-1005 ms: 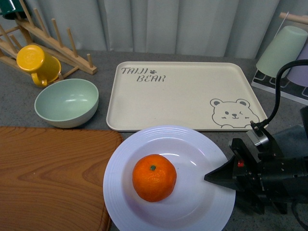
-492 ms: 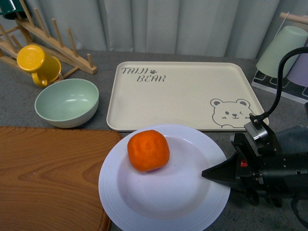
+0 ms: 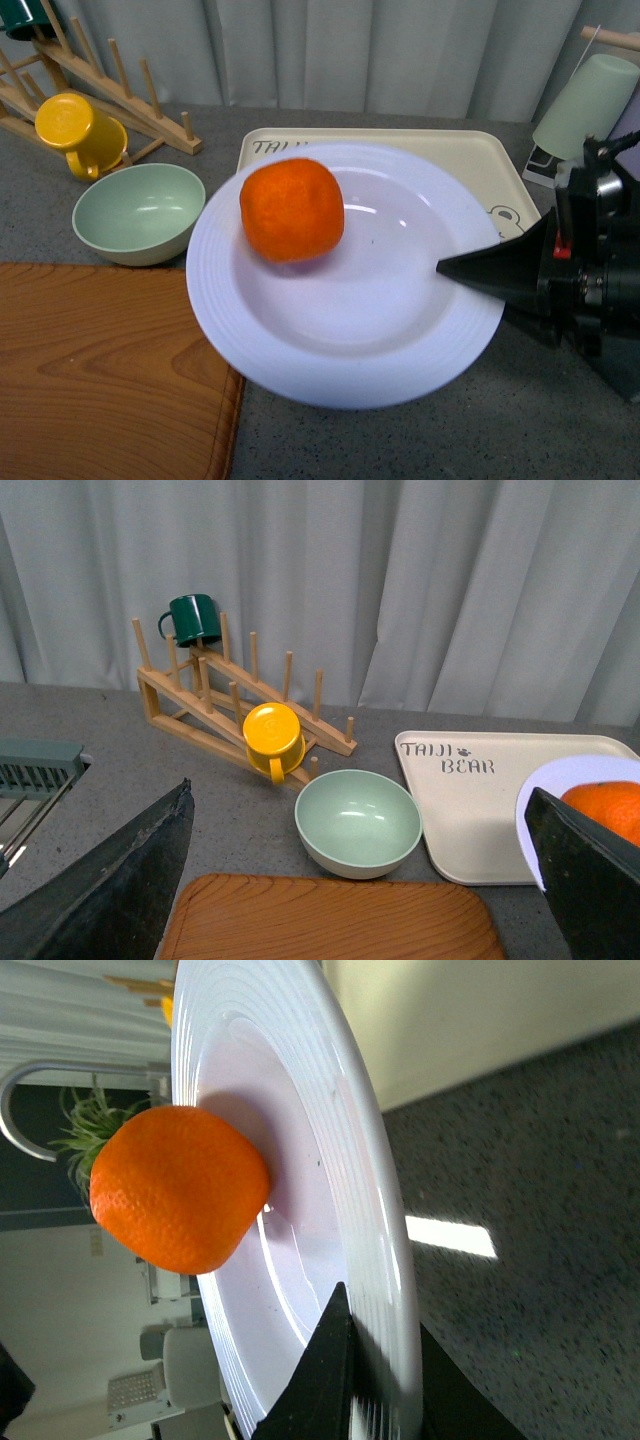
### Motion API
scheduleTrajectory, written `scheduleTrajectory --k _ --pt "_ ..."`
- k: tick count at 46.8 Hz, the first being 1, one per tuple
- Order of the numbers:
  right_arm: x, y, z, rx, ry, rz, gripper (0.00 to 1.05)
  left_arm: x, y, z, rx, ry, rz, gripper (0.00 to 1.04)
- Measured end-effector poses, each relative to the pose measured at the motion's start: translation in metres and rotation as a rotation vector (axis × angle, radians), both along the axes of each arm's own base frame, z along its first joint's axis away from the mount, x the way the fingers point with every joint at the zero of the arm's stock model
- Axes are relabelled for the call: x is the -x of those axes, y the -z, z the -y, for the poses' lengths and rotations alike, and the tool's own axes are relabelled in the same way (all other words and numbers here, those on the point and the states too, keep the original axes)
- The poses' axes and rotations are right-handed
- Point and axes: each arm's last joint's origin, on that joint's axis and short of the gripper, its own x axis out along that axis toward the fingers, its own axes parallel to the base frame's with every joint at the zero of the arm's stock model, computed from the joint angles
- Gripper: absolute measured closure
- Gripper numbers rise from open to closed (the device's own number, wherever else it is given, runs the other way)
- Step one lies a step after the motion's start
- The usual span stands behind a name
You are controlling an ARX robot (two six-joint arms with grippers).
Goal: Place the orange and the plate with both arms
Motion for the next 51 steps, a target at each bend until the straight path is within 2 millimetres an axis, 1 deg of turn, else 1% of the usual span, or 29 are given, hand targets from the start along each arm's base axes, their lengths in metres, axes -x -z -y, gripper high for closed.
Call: scheduleTrajectory --k 6,12,26,38,43,51 --pt "-0.013 -0.005 0.002 -0.026 0.030 0.043 1.01 0.000 0.000 0.000 0.000 0.000 0.000 0.06" --pt "-0.029 -0.002 0.002 -0.033 0.052 0.053 1.01 0.000 0.000 0.000 0.000 0.000 0.000 0.06" --pt "-0.070 0.018 -0.005 -0.050 0.092 0.033 1.01 0.000 0.000 0.000 0.000 0.000 0.000 0.06" --pt "-0.102 0.034 -0.009 -0.056 0.121 0.010 1.01 0.000 0.000 0.000 0.000 0.000 0.000 0.06" --pt "-0.113 0.044 -0.010 -0.043 0.138 -0.019 1.01 0.000 0.000 0.000 0.000 0.000 0.000 0.06" --pt "-0.121 0.062 -0.010 -0.022 0.158 -0.070 1.01 0.000 0.000 0.000 0.000 0.000 0.000 0.06"
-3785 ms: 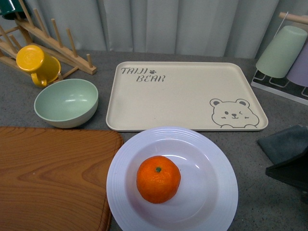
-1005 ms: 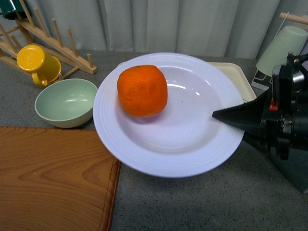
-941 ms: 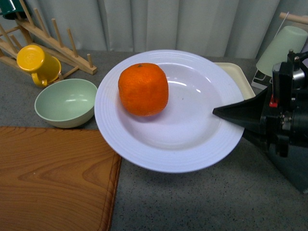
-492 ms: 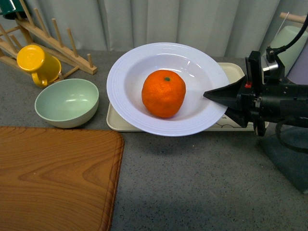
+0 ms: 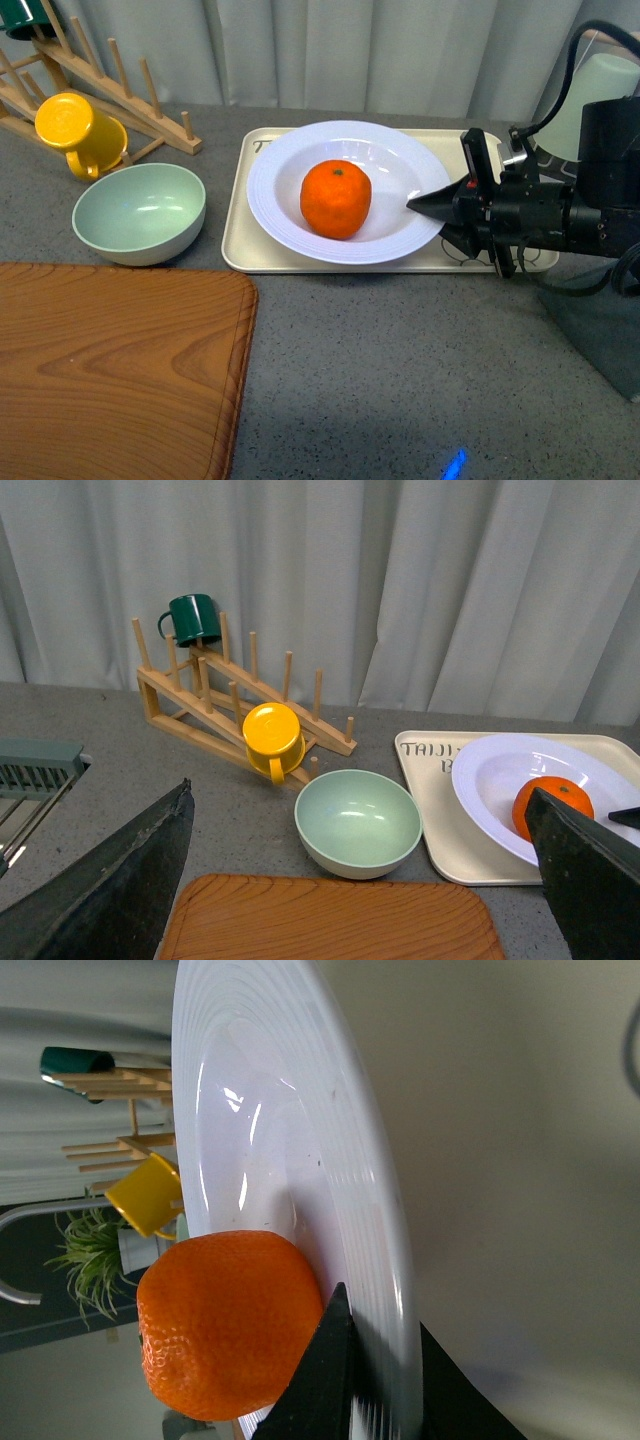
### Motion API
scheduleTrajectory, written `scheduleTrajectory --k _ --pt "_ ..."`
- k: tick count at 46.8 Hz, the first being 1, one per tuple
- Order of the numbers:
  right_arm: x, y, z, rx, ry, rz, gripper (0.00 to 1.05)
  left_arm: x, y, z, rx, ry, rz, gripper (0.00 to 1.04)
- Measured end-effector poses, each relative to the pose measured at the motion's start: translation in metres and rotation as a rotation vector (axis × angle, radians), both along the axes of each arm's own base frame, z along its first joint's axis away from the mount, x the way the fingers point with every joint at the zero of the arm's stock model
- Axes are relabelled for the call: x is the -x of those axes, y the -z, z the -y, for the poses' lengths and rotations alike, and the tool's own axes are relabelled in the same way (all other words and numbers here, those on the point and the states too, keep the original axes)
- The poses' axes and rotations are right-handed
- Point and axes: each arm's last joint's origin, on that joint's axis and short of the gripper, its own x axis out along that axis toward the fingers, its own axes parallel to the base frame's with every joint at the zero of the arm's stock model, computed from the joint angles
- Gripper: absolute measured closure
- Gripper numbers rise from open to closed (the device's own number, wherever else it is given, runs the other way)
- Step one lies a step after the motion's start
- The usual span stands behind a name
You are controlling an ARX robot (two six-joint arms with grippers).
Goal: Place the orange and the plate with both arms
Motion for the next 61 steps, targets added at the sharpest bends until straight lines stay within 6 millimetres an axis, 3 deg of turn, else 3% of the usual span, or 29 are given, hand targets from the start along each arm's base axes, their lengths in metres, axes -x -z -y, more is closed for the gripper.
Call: scheduleTrajectory --k 12,18,26,39,53,61 --pt "-0.009 0.012 0.002 0.039 0.009 -0.044 0.99 0.000 0.000 0.000 0.000 0.000 0.000 0.06" --pt "-0.011 0.013 0.004 0.056 -0.003 -0.050 0.72 0.000 0.000 0.000 0.000 0.000 0.000 0.06" --pt "-0.012 0.013 0.005 0.076 -0.013 -0.049 0.47 0.000 0.000 0.000 0.000 0.000 0.000 0.06" --pt "-0.016 -0.008 0.010 0.170 -0.020 0.031 0.08 0.000 0.000 0.000 0.000 0.000 0.000 0.06" --pt "-0.010 -0.045 0.011 0.417 -0.058 0.215 0.09 0.000 0.000 0.000 0.000 0.000 0.000 0.06" --pt "0.012 -0.079 0.006 0.626 -0.087 0.381 0.09 0.000 0.000 0.000 0.000 0.000 0.000 0.06"
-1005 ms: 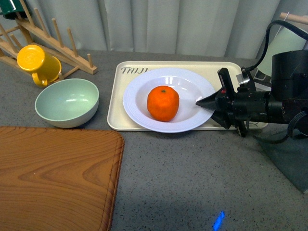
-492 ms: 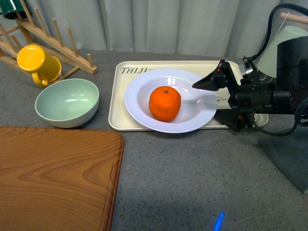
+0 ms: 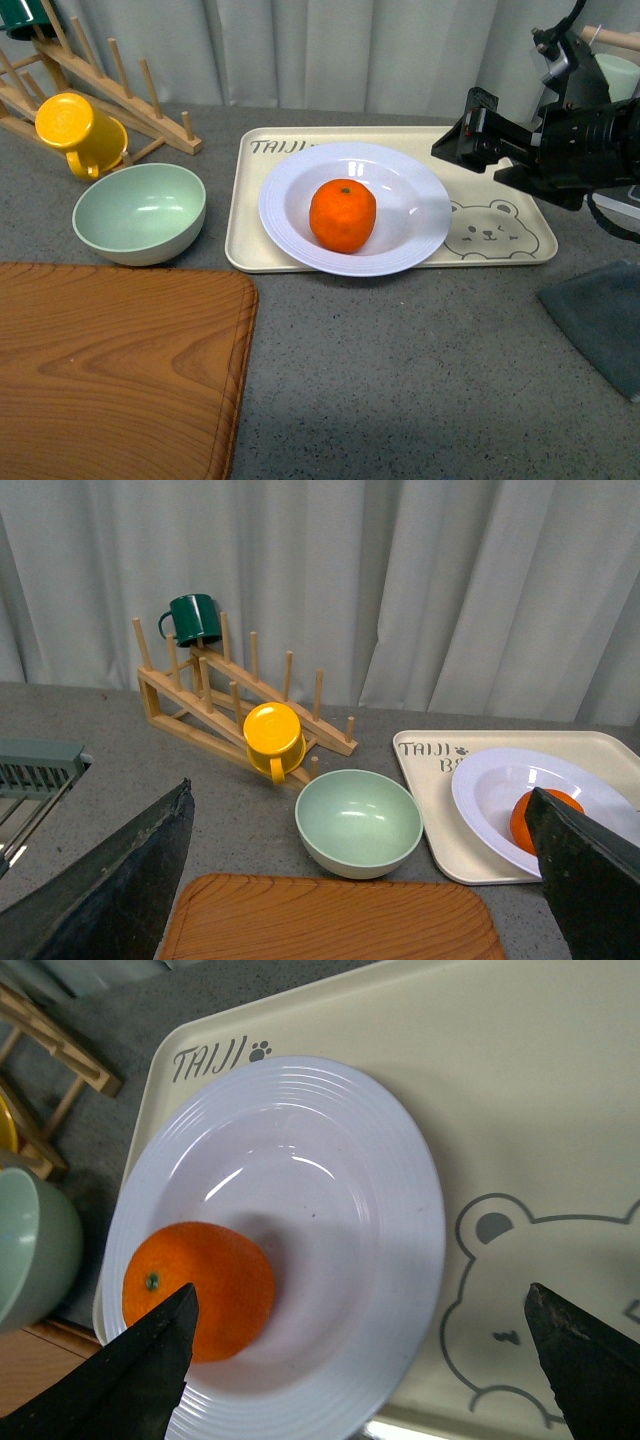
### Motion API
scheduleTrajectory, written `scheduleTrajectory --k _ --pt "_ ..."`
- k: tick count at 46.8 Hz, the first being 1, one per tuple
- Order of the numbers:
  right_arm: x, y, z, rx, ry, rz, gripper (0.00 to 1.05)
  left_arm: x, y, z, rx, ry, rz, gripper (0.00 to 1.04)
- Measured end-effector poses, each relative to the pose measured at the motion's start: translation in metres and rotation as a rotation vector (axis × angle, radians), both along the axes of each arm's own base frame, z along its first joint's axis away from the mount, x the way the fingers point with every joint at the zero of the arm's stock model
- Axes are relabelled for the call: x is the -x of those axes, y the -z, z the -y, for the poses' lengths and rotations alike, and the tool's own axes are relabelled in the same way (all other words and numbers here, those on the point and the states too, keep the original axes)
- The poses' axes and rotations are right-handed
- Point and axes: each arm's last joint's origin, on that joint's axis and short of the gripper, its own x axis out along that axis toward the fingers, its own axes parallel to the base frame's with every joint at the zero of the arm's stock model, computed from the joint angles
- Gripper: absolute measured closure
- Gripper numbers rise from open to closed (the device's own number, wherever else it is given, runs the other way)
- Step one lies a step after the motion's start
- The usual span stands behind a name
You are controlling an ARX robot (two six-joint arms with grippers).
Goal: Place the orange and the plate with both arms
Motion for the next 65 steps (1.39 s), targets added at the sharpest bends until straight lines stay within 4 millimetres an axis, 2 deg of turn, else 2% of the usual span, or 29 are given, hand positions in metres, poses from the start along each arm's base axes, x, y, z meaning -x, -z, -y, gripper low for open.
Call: scheduleTrajectory --k 10,15,19,23,35,41,45,54,65 --pt "0.040 -0.023 0.000 0.270 -0.003 0.207 0.09 0.000 0.000 0.000 0.000 0.000 0.000 0.06" --pt "0.076 -0.038 0.011 0.441 0.090 0.322 0.09 0.000 0.000 0.000 0.000 0.000 0.000 0.06" --pt "0.100 -0.044 0.017 0.508 0.135 0.355 0.09 0.000 0.000 0.000 0.000 0.000 0.000 0.06" --pt "0.120 -0.047 0.021 0.532 0.158 0.358 0.09 0.000 0.000 0.000 0.000 0.000 0.000 0.06" --pt "0.209 -0.054 0.038 0.583 0.231 0.346 0.09 0.000 0.000 0.000 0.000 0.000 0.000 0.06" --pt "0.238 -0.062 0.040 0.594 0.276 0.378 0.09 0.000 0.000 0.000 0.000 0.000 0.000 0.06" --pt "0.258 -0.067 0.036 0.603 0.282 0.461 0.09 0.000 0.000 0.000 0.000 0.000 0.000 0.06" --pt "0.281 -0.082 0.034 0.600 0.312 0.633 0.09 0.000 0.000 0.000 0.000 0.000 0.000 0.06" --pt "0.282 -0.082 0.033 0.606 0.303 0.648 0.09 0.000 0.000 0.000 0.000 0.000 0.000 0.06"
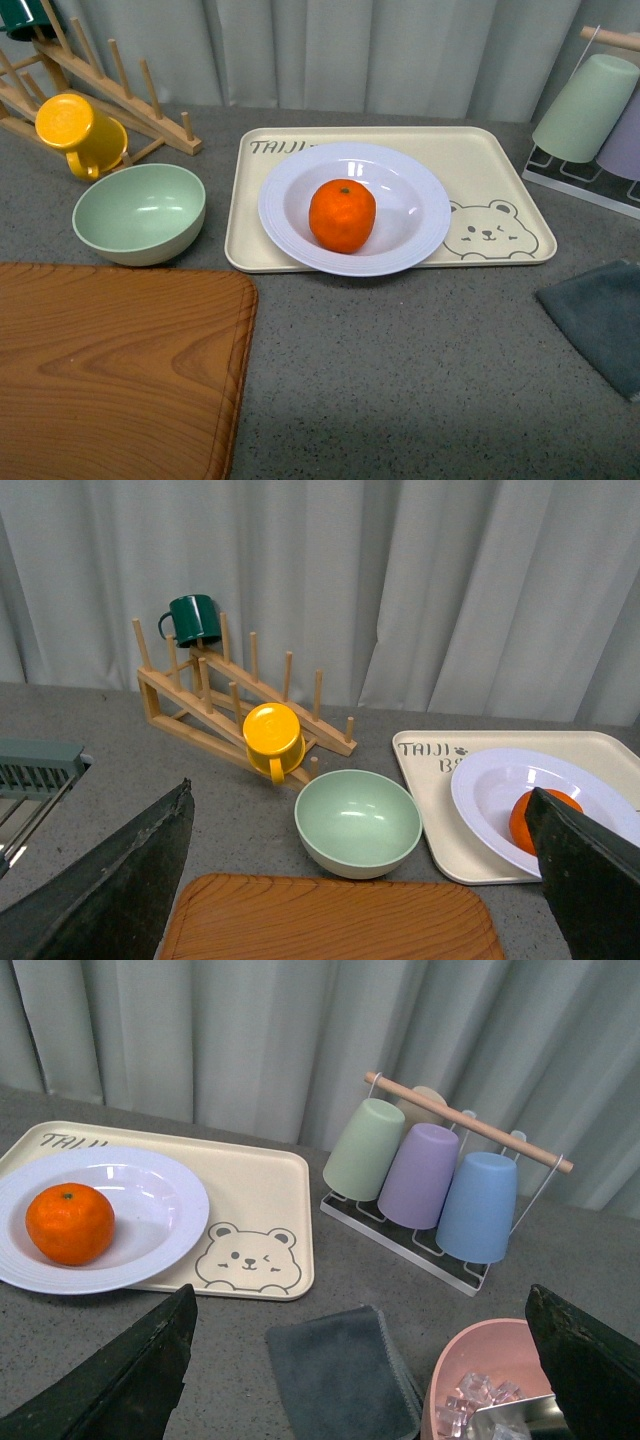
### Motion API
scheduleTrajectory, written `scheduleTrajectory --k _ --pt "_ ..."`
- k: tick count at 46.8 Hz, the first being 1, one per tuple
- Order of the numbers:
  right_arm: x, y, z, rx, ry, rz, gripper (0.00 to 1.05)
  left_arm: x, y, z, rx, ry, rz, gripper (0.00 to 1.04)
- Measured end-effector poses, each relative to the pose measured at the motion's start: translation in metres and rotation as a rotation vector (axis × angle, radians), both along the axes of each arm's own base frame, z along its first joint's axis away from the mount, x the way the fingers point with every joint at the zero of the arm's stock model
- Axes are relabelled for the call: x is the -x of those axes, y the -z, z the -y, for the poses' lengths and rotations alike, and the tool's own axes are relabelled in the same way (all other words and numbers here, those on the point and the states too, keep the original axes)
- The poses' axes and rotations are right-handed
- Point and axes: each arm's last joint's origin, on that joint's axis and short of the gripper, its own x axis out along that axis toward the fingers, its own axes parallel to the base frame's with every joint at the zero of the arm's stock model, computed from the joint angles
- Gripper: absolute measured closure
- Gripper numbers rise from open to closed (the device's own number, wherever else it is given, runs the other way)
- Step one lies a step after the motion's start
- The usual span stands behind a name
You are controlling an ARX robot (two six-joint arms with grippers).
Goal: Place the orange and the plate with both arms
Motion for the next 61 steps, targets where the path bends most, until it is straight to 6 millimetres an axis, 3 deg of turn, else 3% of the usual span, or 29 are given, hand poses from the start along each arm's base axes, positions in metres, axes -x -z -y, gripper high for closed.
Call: scheduleTrajectory --k 2,7,23,44,61 --pt "0.002 0.000 0.000 -0.029 0.000 0.029 0.12 0.000 0.000 0.000 0.000 0.000 0.000 0.06" --pt "0.009 -0.003 0.006 -0.175 -0.021 0.149 0.36 0.000 0.000 0.000 0.000 -0.002 0.000 0.06" --pt "0.009 -0.001 0.026 -0.208 -0.021 0.149 1.04 0.000 0.000 0.000 0.000 0.000 0.001 0.06" --pt "0.010 -0.001 0.029 -0.209 0.001 0.151 1.04 0.000 0.000 0.000 0.000 -0.001 0.001 0.06" --pt "0.010 -0.001 0.029 -0.208 0.001 0.151 0.38 0.000 0.000 0.000 0.000 -0.001 0.001 0.06"
